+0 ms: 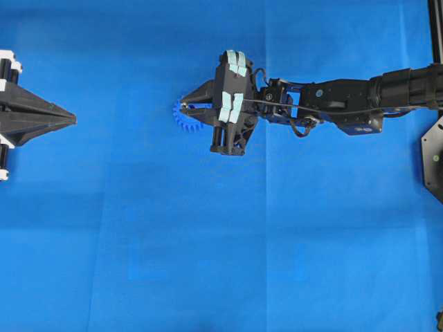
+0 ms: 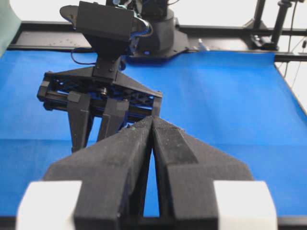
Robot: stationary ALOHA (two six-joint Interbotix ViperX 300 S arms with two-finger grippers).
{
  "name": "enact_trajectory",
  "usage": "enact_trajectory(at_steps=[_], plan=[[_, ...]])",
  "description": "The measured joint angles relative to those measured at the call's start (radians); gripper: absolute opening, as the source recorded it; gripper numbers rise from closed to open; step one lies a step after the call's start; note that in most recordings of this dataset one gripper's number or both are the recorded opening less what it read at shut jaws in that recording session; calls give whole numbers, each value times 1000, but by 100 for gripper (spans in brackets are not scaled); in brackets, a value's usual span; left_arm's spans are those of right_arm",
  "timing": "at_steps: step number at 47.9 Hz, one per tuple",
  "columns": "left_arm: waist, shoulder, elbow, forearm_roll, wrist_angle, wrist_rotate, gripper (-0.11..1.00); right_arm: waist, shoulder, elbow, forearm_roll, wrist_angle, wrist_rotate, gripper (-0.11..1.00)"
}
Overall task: Insert the shaft placed at a random location into the center hole of the small gear at another random location.
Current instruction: 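Align the held shaft above the gear's center hole with the right gripper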
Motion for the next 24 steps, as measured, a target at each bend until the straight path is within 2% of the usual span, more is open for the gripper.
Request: enact_trajectory(at_steps=[13, 24], plan=[[0, 0, 0, 0, 3, 0, 0, -8, -12, 2, 0, 2, -2, 3], [2, 0, 0, 0, 6, 0, 0, -20, -81, 15, -2, 5, 6, 3]])
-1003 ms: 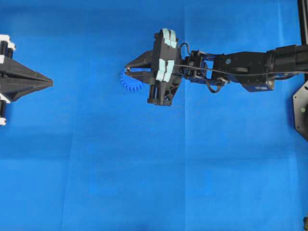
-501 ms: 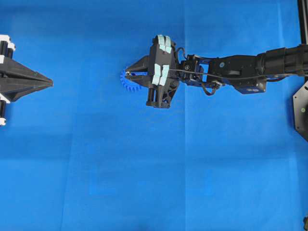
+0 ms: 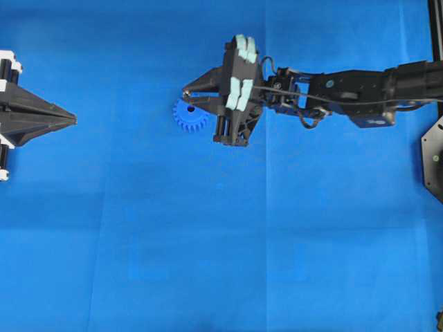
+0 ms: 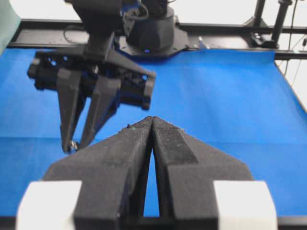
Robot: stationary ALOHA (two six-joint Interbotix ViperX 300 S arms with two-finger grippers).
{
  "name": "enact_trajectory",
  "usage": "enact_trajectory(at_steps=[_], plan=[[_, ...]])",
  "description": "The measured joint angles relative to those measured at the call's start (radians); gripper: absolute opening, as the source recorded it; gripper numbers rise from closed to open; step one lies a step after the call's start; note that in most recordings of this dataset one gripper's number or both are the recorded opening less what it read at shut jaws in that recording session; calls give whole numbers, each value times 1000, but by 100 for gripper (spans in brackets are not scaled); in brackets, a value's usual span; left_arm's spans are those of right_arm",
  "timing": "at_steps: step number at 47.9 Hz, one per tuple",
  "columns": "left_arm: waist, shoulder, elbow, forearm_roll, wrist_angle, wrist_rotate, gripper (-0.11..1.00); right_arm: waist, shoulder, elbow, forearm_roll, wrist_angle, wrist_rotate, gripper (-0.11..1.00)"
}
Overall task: Insert the shaft placed at a random location into the center hole of the small gear at another random location.
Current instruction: 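Align the held shaft above the gear's center hole with the right gripper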
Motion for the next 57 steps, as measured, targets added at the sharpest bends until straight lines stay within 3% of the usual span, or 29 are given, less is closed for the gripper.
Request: enact_trajectory(at_steps=[31, 57], plan=[[-2, 2, 0, 0, 0, 0, 0, 2, 81, 2, 37, -28, 5, 3], [-2, -3, 0, 0, 0, -2, 0, 0, 63, 2, 41, -28, 2, 3]])
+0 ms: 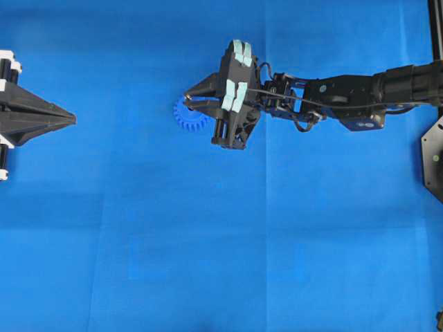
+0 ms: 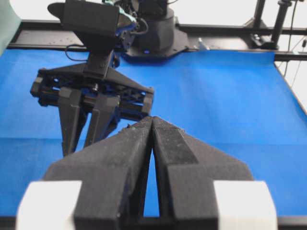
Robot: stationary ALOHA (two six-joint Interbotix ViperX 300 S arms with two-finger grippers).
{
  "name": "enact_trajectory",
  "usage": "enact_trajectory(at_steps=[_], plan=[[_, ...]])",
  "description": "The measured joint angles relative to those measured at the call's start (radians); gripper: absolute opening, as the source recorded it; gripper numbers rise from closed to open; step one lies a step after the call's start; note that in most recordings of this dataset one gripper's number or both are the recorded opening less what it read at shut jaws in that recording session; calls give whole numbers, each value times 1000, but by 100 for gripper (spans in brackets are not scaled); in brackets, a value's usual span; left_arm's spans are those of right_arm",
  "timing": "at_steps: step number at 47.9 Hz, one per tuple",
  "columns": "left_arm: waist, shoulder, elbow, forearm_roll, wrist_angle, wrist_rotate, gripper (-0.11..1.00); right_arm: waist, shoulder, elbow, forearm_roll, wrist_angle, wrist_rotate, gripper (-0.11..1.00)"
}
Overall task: Insert the shaft placed at a random location into the center hole of the small gear at another random location.
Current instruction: 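Align the held shaft above the gear's center hole with the right gripper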
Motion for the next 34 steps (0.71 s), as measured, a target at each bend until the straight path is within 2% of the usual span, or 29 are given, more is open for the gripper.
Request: enact_trajectory(at_steps=[34], plan=[[0, -2, 0, 0, 5, 0, 0, -3, 3, 0, 0, 0, 5, 3]])
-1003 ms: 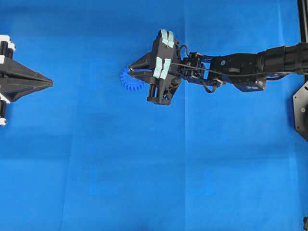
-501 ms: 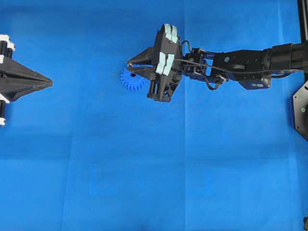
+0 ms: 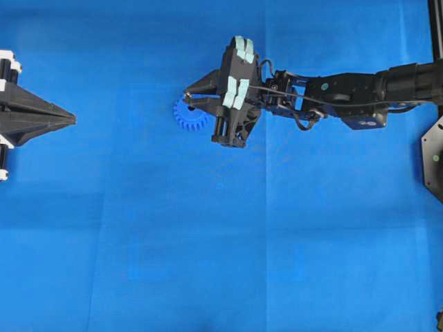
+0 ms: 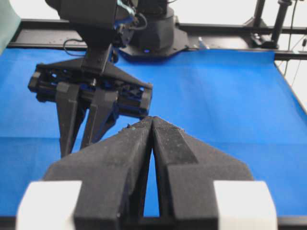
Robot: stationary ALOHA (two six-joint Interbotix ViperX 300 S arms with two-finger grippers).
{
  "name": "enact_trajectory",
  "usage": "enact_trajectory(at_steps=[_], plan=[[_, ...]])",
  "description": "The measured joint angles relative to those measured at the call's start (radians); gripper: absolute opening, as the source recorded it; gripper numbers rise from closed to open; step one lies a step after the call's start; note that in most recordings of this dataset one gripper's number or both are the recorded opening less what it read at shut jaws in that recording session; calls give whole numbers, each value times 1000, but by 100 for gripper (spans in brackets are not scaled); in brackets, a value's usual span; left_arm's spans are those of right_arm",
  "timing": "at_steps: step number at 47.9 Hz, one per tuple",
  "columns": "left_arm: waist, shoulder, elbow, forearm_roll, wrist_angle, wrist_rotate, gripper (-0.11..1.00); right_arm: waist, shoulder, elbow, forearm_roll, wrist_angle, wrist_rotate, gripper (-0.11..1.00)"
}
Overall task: Insert the shaft placed at a random location into the center hole of the small gear at another random location.
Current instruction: 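Align the held shaft above the gear's center hole with the right gripper, then lower the shaft into the gear's center hole with the right gripper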
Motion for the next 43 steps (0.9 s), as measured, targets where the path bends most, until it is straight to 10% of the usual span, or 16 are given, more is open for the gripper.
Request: enact_trajectory(at_steps=[43], plan=[[0, -8, 0, 0, 11, 0, 0, -2, -34, 21, 29, -23, -9, 3]])
